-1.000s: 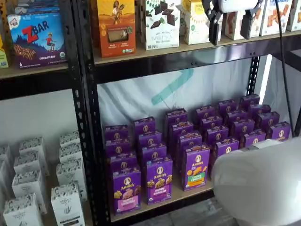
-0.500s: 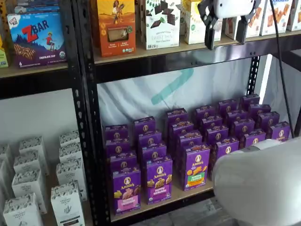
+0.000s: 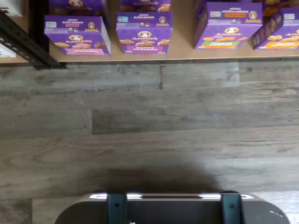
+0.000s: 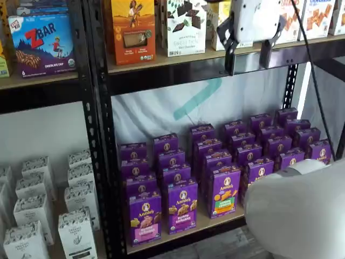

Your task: Pick up the purple box with a pink patch in the middle, on the bottom shelf, the first box from the left

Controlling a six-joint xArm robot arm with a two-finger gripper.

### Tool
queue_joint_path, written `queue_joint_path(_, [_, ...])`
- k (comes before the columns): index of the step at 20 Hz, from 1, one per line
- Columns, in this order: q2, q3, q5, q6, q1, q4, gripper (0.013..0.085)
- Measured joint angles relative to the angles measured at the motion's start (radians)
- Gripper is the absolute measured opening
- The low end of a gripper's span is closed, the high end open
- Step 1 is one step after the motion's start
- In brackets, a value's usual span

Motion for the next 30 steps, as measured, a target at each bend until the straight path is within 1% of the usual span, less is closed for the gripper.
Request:
queue_joint_path(3, [-0.005, 0.054, -0.043, 0.011, 0.008, 0.016, 0.085])
queue_joint_path(5, [-0.007, 0.096, -0.074, 0.026, 0.023, 0.017, 0.085])
queue_joint_path(8, [-0.01, 0.159, -0.125, 0.061, 0.058, -0.004, 0.085])
queue_joint_path(13, [0.004, 0.262, -0.206, 0.112, 0.106, -0.038, 0.085])
queue_joint_path(17, [-0.001, 0.352, -0.302, 0.133, 0.12, -0.039, 0.085])
queue_joint_path(21, [0.006, 0.432, -0.403, 0.142, 0.128, -0.021, 0.085])
queue_joint_path(23, [0.021, 0.463, -0.446, 0.155, 0.138, -0.025, 0.085])
queue_joint_path(27, [0.06, 0.535, -0.567, 0.174, 0.15, -0.029, 0.085])
queue_joint_path(30, [0.115, 0.582, -0.662, 0.164, 0.146, -0.007, 0.085])
